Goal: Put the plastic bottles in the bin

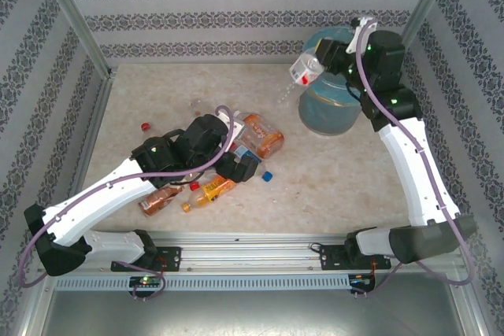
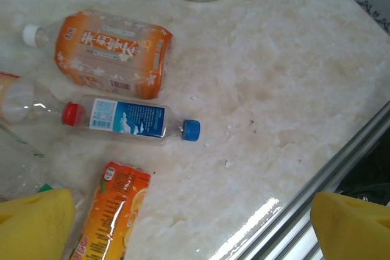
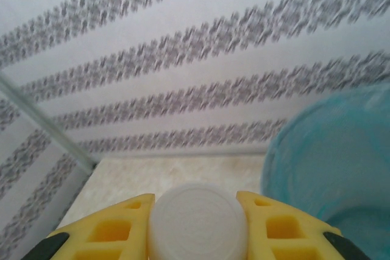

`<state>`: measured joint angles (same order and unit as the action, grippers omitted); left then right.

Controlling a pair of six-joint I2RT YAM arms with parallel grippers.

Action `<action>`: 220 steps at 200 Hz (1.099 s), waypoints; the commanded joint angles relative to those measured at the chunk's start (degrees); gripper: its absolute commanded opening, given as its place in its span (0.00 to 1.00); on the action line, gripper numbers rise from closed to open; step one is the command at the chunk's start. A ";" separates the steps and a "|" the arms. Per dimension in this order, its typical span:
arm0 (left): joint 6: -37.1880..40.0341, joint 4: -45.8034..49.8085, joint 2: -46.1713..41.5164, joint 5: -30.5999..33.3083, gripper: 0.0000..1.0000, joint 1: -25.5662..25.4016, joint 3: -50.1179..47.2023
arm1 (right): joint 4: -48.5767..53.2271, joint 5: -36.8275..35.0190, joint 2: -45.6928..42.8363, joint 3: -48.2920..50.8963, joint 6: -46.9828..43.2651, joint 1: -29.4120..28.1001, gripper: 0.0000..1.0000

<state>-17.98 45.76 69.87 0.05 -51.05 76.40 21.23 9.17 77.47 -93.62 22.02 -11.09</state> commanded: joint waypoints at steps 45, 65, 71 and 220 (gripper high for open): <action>0.48 -2.48 -2.08 0.08 1.00 2.86 -3.64 | -3.46 -6.00 5.75 -12.48 -3.08 3.86 0.00; -0.02 -4.38 -1.86 -1.04 1.00 3.39 -4.48 | -4.30 -6.75 6.58 -13.24 -3.25 4.70 0.00; -0.12 -4.85 -1.69 -1.25 1.00 3.49 -4.74 | -4.46 -7.14 6.79 -13.39 -3.33 4.99 0.00; -0.21 -8.51 0.62 -4.32 1.00 7.14 -7.09 | -4.70 -16.60 14.49 -11.47 -15.18 6.79 0.00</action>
<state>-18.09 39.27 70.06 -3.03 -45.01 70.30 16.86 -7.25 88.64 -106.59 9.50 -4.84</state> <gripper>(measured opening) 0.998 0.307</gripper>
